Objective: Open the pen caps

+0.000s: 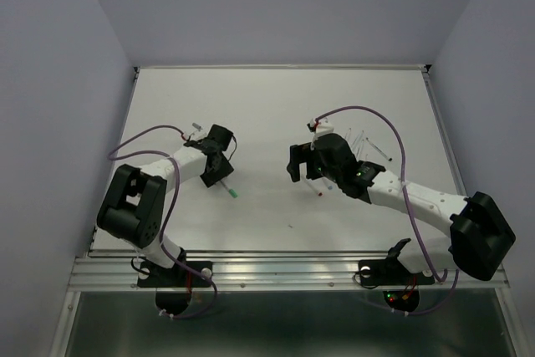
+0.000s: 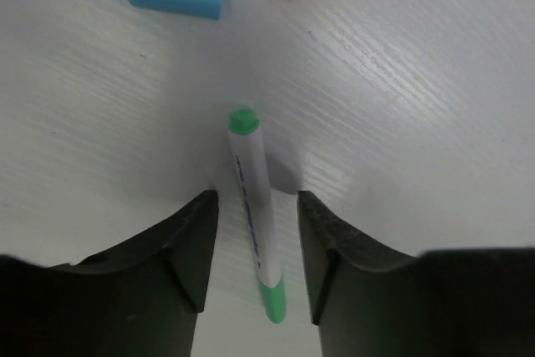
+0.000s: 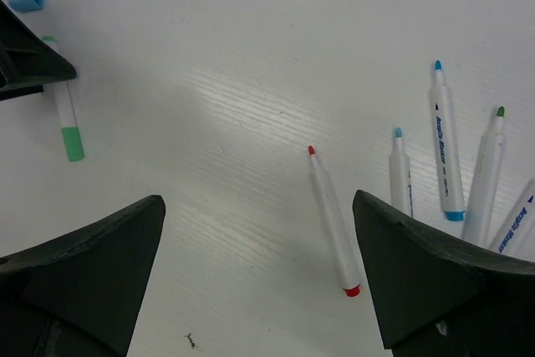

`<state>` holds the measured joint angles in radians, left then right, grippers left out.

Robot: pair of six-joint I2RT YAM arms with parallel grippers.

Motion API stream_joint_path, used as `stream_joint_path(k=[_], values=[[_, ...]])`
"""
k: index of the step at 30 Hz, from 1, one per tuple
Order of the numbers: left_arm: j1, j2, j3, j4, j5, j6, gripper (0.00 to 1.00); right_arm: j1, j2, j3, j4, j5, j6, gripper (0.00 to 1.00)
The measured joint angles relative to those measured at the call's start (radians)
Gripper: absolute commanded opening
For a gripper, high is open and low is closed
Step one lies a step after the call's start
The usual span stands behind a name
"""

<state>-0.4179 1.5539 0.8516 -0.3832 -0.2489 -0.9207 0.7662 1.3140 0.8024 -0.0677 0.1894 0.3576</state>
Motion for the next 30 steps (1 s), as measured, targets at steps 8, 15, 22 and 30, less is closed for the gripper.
stream_joint_path(k=[8,15,22,30], values=[[-0.041,0.061,0.051,0.009,0.002,0.021,0.12,0.000,0.000,-0.001,0.000,0.035,-0.011,1.00],[-0.051,0.068,0.059,0.050,0.035,0.085,0.00,0.000,-0.022,-0.021,-0.004,0.039,-0.022,1.00],[-0.080,0.007,0.058,0.190,0.210,0.308,0.00,-0.001,-0.066,-0.034,-0.008,0.004,-0.021,1.00],[-0.087,-0.370,-0.066,0.581,0.633,0.540,0.00,-0.019,-0.145,-0.079,0.061,-0.257,-0.029,1.00]])
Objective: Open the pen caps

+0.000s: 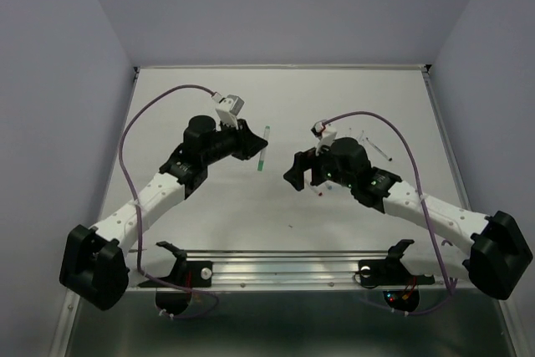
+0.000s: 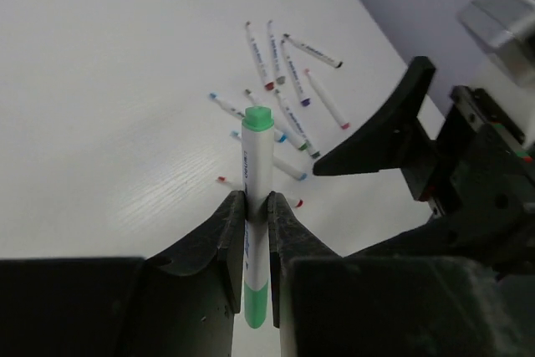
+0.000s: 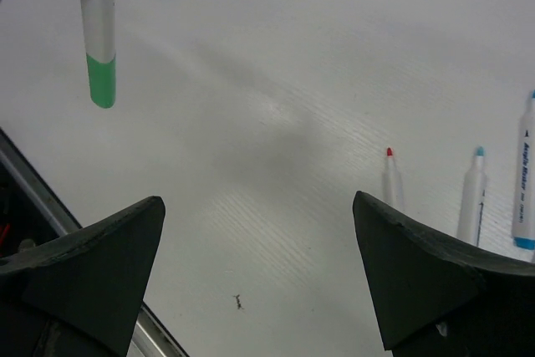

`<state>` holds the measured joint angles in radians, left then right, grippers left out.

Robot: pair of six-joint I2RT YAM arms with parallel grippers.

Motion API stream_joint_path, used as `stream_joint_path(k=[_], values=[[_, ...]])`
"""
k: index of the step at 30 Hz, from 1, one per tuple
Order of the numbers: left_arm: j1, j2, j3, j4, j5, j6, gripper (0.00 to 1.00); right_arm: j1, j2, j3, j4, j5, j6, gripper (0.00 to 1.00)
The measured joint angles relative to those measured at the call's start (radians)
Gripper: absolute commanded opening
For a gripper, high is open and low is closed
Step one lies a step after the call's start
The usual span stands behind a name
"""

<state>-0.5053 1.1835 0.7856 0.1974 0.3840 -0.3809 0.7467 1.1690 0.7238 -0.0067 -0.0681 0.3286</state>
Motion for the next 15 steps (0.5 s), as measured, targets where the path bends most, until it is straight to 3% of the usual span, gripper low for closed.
stream_joint_path(k=[6,15], values=[[-0.005,-0.142,-0.095,0.124,0.143,0.063,0.00,-0.013,-0.082,-0.020,0.066,-0.048,0.040,1.00],[-0.006,-0.167,-0.156,0.157,0.217,0.089,0.00,-0.026,-0.165,-0.019,0.177,-0.090,0.106,1.00]])
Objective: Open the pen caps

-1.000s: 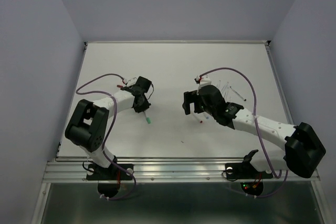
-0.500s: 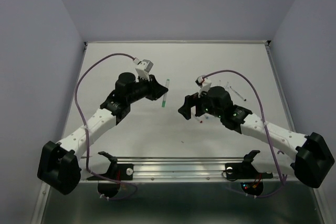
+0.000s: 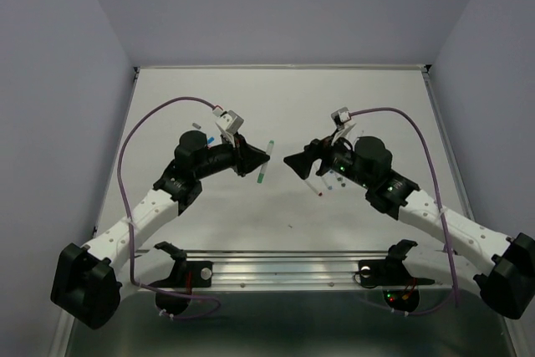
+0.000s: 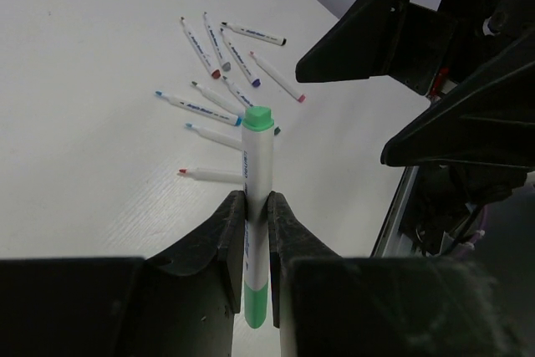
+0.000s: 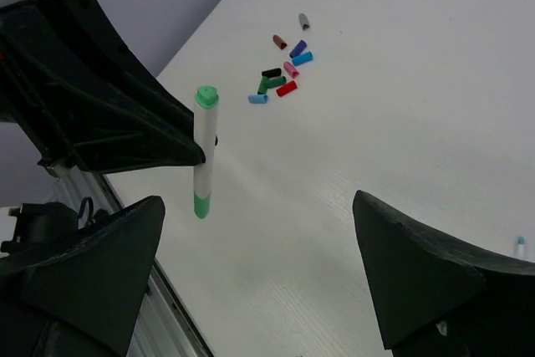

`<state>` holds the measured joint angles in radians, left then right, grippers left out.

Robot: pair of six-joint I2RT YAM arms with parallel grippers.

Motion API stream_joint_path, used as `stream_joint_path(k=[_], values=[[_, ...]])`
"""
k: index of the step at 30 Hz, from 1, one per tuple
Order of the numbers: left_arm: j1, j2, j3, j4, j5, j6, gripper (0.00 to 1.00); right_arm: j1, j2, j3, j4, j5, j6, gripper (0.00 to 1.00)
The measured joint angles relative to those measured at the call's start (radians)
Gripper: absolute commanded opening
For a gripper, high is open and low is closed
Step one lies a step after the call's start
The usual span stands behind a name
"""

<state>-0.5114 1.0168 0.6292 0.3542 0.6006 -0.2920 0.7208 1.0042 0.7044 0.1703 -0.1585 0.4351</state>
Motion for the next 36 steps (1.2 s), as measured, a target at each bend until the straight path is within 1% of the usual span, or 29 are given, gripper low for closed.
stream_joint_path(k=[2,6,9,13,15,17,20,21,23,24,26,27,29,30,31,32,33,34,35,36], values=[[-0.003,-0.001,0.000,0.011,0.005,0.000,0.00,0.000,0.011,0.002,0.027,-0.006,0.016,0.99],[-0.008,-0.002,0.000,0.029,0.019,-0.001,0.00,0.000,0.084,0.031,0.082,-0.018,0.059,0.88],[-0.013,-0.002,0.000,0.041,0.024,-0.001,0.00,0.000,0.158,0.067,0.112,-0.017,0.079,0.85],[-0.018,0.000,-0.001,0.067,0.022,-0.008,0.00,0.000,0.203,0.071,0.169,-0.018,0.105,0.80],[-0.018,0.003,-0.001,0.076,0.021,-0.013,0.00,0.000,0.209,0.071,0.203,-0.019,0.115,0.73],[-0.019,0.007,-0.001,0.082,0.021,-0.019,0.00,0.000,0.211,0.071,0.229,-0.022,0.122,0.70],[-0.024,0.021,-0.001,0.099,0.019,-0.029,0.00,0.000,0.224,0.072,0.267,-0.033,0.138,0.61],[-0.025,0.026,-0.001,0.102,0.019,-0.032,0.00,0.000,0.230,0.073,0.272,-0.036,0.138,0.61],[-0.026,0.041,-0.001,0.113,0.019,-0.040,0.00,0.000,0.245,0.073,0.286,-0.044,0.146,0.56],[-0.026,0.049,-0.001,0.117,0.019,-0.045,0.00,0.000,0.252,0.073,0.289,-0.049,0.150,0.45],[-0.026,0.062,-0.001,0.122,0.019,-0.052,0.00,0.000,0.264,0.073,0.294,-0.058,0.155,0.35],[-0.026,0.066,-0.001,0.124,0.020,-0.057,0.00,0.000,0.269,0.073,0.298,-0.061,0.163,0.27],[-0.026,0.069,-0.001,0.129,0.016,-0.065,0.00,0.000,0.275,0.073,0.311,-0.066,0.173,0.17],[-0.026,0.069,-0.001,0.129,0.016,-0.069,0.00,0.000,0.277,0.074,0.315,-0.070,0.175,0.04],[-0.027,0.069,-0.001,0.132,0.014,-0.074,0.00,0.000,0.277,0.074,0.317,-0.071,0.175,0.01],[-0.027,0.069,-0.001,0.134,0.013,-0.077,0.01,0.000,0.277,0.074,0.318,-0.072,0.175,0.01],[-0.028,0.069,-0.001,0.137,0.008,-0.081,0.12,0.000,0.277,0.075,0.318,-0.071,0.179,0.01],[-0.028,0.069,-0.001,0.138,0.008,-0.086,0.53,0.000,0.277,0.077,0.315,-0.068,0.180,0.01],[-0.030,0.069,-0.001,0.139,0.005,-0.089,0.67,0.000,0.277,0.077,0.315,-0.065,0.180,0.01],[-0.030,0.069,-0.001,0.140,0.004,-0.100,0.89,0.000,0.277,0.080,0.311,-0.054,0.178,0.01]])
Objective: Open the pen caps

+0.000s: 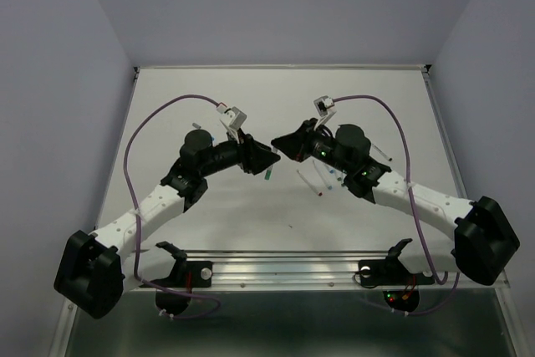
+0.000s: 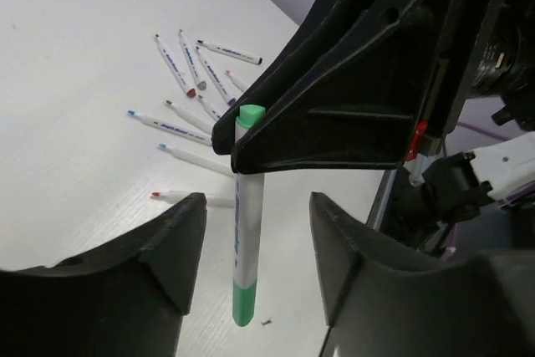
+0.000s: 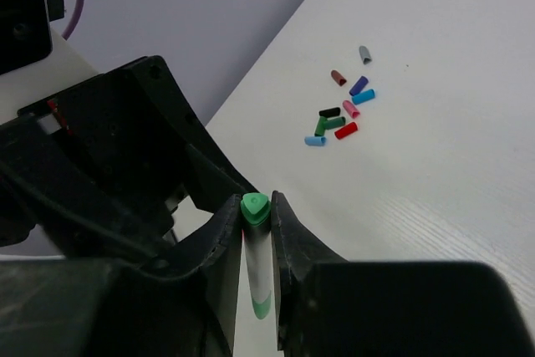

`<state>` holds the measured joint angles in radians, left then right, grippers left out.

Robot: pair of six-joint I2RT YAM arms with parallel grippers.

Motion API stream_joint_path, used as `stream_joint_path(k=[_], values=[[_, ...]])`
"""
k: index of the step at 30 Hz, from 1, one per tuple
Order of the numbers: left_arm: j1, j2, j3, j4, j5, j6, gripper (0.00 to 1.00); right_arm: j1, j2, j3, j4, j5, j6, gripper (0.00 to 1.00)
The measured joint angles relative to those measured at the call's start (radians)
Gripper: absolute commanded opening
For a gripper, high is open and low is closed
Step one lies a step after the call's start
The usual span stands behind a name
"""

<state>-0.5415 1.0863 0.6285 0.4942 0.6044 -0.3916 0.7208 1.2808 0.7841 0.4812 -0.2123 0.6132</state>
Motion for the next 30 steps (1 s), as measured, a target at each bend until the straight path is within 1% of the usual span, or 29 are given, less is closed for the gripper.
stream_joint_path(k=[1,2,5,8,11,13,16,20,26,27,30], values=[[0.000,0.000,0.000,0.003,-0.001,-0.006,0.96,0.000,0.000,0.003,-0.005,0.014,-0.006,0.01],[-0.001,0.000,0.000,0.008,0.002,-0.003,0.99,0.000,-0.002,0.005,-0.012,0.032,-0.009,0.01],[-0.001,-0.004,-0.005,0.015,0.005,-0.016,0.99,0.000,-0.013,0.010,-0.041,0.093,-0.024,0.01],[-0.001,-0.039,-0.054,0.023,0.004,-0.023,0.99,0.000,-0.038,0.025,-0.084,0.174,-0.042,0.01],[-0.001,-0.061,-0.090,0.024,0.003,-0.027,0.98,-0.003,-0.051,0.051,-0.100,0.210,-0.047,0.01],[-0.001,-0.064,-0.101,0.024,-0.001,-0.028,0.96,-0.006,-0.055,0.079,-0.124,0.225,-0.044,0.01],[-0.001,-0.064,-0.105,0.025,-0.008,-0.028,0.89,-0.014,-0.055,0.111,-0.146,0.227,-0.032,0.01],[-0.001,-0.063,-0.105,0.026,-0.021,-0.028,0.87,-0.027,-0.055,0.135,-0.170,0.211,-0.005,0.01],[-0.001,-0.068,-0.105,0.048,-0.034,-0.027,0.84,-0.028,-0.023,0.150,-0.194,0.148,0.029,0.01],[-0.001,-0.069,-0.105,0.052,-0.035,-0.027,0.81,-0.028,-0.014,0.153,-0.197,0.138,0.033,0.01],[-0.001,-0.068,-0.105,0.062,-0.036,-0.029,0.78,-0.028,-0.001,0.158,-0.205,0.117,0.047,0.01]])
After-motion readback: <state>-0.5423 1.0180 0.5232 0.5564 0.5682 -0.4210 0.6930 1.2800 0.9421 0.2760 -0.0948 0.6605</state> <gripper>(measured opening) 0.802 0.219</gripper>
